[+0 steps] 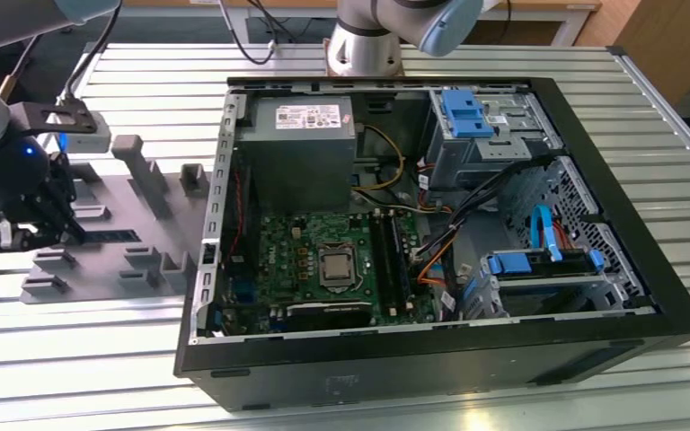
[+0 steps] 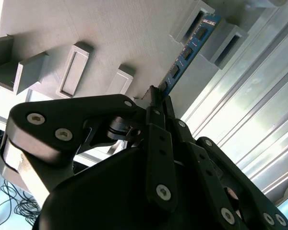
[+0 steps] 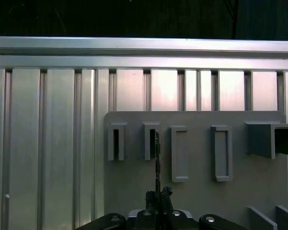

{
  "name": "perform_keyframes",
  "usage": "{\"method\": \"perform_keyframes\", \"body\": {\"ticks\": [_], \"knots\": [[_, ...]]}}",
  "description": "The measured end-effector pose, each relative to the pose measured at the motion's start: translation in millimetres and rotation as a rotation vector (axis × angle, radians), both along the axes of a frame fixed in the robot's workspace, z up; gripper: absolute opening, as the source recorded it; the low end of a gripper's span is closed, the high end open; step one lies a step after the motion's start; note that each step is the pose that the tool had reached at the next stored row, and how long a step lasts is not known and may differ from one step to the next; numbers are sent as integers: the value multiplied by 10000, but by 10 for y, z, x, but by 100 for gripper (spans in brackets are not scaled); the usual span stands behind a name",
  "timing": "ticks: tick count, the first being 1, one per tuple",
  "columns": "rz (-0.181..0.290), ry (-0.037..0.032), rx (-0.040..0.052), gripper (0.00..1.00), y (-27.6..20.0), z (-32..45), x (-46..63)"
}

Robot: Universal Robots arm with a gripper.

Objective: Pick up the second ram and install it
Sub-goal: 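Pick up the second ram and move it above second insertion slot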

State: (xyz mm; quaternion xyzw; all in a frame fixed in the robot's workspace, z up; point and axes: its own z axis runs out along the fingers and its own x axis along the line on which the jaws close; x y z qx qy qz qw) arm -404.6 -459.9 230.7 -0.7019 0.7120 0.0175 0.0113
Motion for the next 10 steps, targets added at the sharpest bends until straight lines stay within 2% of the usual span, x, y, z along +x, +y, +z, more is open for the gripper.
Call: {"method": "perform_keyframes", "body": {"ticks": [10], "knots": [[0,0,0,14,8,24,0]]}}
